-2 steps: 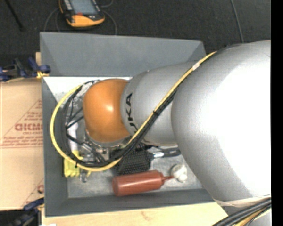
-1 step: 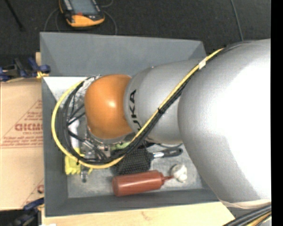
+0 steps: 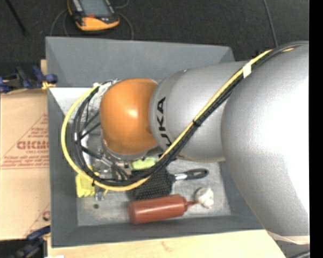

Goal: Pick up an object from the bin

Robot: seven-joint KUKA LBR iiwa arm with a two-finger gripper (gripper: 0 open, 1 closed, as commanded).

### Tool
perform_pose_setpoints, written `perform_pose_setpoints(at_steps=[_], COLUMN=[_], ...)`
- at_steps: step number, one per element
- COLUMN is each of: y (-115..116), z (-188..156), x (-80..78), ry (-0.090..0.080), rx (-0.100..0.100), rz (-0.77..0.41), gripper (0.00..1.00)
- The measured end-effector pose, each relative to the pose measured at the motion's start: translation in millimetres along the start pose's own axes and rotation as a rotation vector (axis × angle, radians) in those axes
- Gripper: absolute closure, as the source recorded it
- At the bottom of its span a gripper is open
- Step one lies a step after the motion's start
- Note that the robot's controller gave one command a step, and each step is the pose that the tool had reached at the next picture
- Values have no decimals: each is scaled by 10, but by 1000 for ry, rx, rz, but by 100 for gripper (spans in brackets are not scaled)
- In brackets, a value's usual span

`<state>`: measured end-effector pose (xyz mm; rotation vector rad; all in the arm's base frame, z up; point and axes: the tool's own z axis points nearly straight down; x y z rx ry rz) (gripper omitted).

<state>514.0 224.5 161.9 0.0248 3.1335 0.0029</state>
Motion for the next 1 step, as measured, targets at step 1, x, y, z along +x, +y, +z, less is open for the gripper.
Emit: perform_pose_setpoints(at_steps=[1], y=[-35], z=[-399], x=[-215], ry=[11], rx=[4], rz=[-13], gripper=[100])
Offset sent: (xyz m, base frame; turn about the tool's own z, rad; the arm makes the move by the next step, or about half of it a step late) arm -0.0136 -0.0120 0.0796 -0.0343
